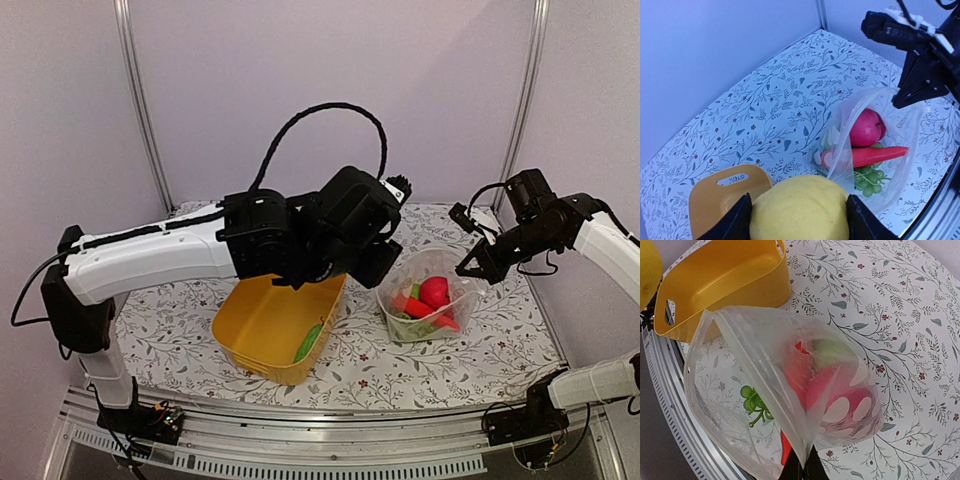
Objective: Place the food in the zip-top bag and seal the zipper
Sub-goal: Pick up the fake fruit from the bin, then place the fake fruit in the zipper food storage bag.
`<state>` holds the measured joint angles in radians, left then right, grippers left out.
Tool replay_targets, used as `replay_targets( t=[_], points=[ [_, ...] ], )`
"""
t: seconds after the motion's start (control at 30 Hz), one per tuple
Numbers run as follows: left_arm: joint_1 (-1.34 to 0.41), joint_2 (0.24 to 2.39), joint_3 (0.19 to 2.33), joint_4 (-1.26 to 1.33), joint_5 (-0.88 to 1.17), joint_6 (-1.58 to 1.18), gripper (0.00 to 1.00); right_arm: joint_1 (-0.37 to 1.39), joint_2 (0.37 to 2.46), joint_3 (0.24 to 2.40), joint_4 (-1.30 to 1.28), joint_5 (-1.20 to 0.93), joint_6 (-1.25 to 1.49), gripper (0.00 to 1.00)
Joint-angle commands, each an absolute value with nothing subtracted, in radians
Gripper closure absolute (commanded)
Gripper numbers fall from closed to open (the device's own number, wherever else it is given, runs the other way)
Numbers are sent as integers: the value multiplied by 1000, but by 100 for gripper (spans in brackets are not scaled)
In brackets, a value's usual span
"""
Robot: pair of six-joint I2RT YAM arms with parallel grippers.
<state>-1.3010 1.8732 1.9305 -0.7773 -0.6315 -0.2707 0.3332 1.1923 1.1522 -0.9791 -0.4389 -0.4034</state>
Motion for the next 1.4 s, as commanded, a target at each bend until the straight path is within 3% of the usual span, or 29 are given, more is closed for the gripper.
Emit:
replay_targets(
  t=[0.0, 0.33, 0.87, 0.97, 1.13, 1.37],
  points=[
    [-1338, 1855, 1880, -514, -528, -167, 50, 330, 1189, 1146, -984, -432, -396, 100],
    [-1351, 1897, 1779, -188, -342, -113, 54, 330, 1194, 1186, -1024, -440, -402, 100],
    [-1324, 2099, 1861, -146, -413, -38, 53, 331, 1196, 1218, -1048, -463, -400, 100],
    [-1298, 2130, 1883, -132, -415, -37, 46, 330, 1199, 1224, -1049, -470, -400, 100],
    [-1282, 2172, 1955, -143, -466, -4, 19, 330, 1209, 1227, -1049, -472, -395, 100],
    [-1350, 2039, 1885, -136, -446, 89, 13, 330, 1207, 1229, -1050, -474, -393, 100]
  ],
)
